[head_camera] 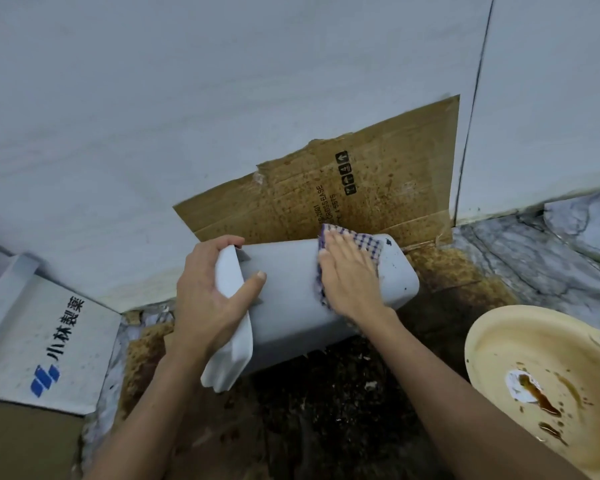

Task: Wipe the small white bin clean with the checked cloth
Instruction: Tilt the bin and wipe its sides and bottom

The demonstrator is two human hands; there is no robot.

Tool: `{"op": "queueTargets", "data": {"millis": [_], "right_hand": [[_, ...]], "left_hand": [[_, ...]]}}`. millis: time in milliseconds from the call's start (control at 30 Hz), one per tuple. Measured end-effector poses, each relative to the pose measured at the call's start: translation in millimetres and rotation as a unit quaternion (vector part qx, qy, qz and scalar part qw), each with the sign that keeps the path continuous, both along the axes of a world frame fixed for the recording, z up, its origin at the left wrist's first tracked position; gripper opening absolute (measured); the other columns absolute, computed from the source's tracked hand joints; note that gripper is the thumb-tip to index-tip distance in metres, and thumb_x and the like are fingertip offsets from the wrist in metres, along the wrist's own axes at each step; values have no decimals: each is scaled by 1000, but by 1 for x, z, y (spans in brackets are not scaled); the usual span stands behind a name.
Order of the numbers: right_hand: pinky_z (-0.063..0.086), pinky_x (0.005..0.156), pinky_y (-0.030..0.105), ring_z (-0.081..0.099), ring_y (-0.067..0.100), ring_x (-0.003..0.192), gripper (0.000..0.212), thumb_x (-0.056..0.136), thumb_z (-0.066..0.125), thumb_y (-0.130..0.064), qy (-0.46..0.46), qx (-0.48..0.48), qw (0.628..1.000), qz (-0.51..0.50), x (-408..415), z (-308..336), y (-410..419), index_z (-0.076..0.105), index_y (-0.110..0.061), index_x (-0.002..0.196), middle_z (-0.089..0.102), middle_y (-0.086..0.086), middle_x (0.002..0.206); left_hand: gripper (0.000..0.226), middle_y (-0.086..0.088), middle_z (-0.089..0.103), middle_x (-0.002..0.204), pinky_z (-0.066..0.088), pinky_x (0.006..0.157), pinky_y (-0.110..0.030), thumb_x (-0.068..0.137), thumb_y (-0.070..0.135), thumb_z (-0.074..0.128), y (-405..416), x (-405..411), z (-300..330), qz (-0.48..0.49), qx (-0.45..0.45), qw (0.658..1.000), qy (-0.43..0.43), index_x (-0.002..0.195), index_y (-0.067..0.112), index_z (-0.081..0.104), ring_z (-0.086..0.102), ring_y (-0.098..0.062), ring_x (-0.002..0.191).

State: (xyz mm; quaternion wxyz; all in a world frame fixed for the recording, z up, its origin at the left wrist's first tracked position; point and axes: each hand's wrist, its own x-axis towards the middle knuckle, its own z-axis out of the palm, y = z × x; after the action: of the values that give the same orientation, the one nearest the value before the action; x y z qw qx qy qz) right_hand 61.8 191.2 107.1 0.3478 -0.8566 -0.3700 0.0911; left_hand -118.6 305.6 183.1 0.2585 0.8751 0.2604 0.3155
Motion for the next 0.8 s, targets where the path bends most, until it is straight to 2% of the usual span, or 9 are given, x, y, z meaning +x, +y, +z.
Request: {"op": "queueTargets", "data": {"millis": [133,233,333,400,467,567,633,700,800], "right_hand": [[4,125,36,7,6,152,60,103,2,-44,-65,80,989,103,-63,20,27,16,-25,158,14,-10,166],[3,123,30,9,0,151,55,105,7,-44,-73,115,979,149,-84,0,-4,18,-32,158,18,-15,165],[4,122,28,16,1,149,54,104,13,-42,-65,90,992,65,-41,-31,-37,24,-33,156,23,-15,163],[11,124,36,22,8,149,56,103,15,-36,-40,40,998,-9,12,-48,-48,28,-26,156,28,-6,163],[15,124,42,21,16,151,53,106,18,-28,-4,-9,999,-45,62,-51,-48,26,-16,157,26,2,164],[13,124,44,15,20,153,52,107,18,-28,12,-44,998,-41,87,-37,-18,27,-14,156,22,2,165],[15,123,47,15,19,152,57,103,11,-34,-40,-31,999,10,61,-27,2,32,-16,153,20,-1,165],[11,124,40,13,8,151,58,103,10,-43,-69,33,995,60,17,-23,2,26,-24,155,18,-10,164],[-1,122,26,7,-4,149,56,105,9,-52,-44,87,993,72,-24,-33,-33,16,-35,157,18,-19,163]], "left_hand": [[44,9,60,115,44,92,-34,78,51,62,1,4,4,1,8,1000,2,119,35,57,56,-14,111],[43,9,62,114,43,92,-32,78,51,61,3,3,4,10,10,1000,1,118,36,56,57,-14,111],[45,11,63,116,44,94,-33,77,52,63,4,3,5,2,-2,1000,-4,119,35,59,57,-13,113],[46,12,63,118,44,96,-35,78,53,63,5,5,5,0,-5,1000,-3,120,35,59,57,-13,113],[46,14,61,118,44,94,-35,78,53,63,4,7,5,-6,0,1000,1,121,37,57,55,-11,113],[45,14,60,118,43,94,-34,79,52,62,1,9,4,0,7,1000,2,121,37,58,55,-10,112],[45,12,61,118,45,94,-36,78,51,61,-1,11,6,6,9,1000,0,120,35,59,56,-13,113],[47,8,62,118,47,95,-39,77,50,60,0,13,9,9,7,1000,6,119,30,60,57,-16,113],[49,7,64,118,48,97,-43,76,51,59,2,11,12,12,-2,1000,12,120,29,62,58,-18,113]]}}
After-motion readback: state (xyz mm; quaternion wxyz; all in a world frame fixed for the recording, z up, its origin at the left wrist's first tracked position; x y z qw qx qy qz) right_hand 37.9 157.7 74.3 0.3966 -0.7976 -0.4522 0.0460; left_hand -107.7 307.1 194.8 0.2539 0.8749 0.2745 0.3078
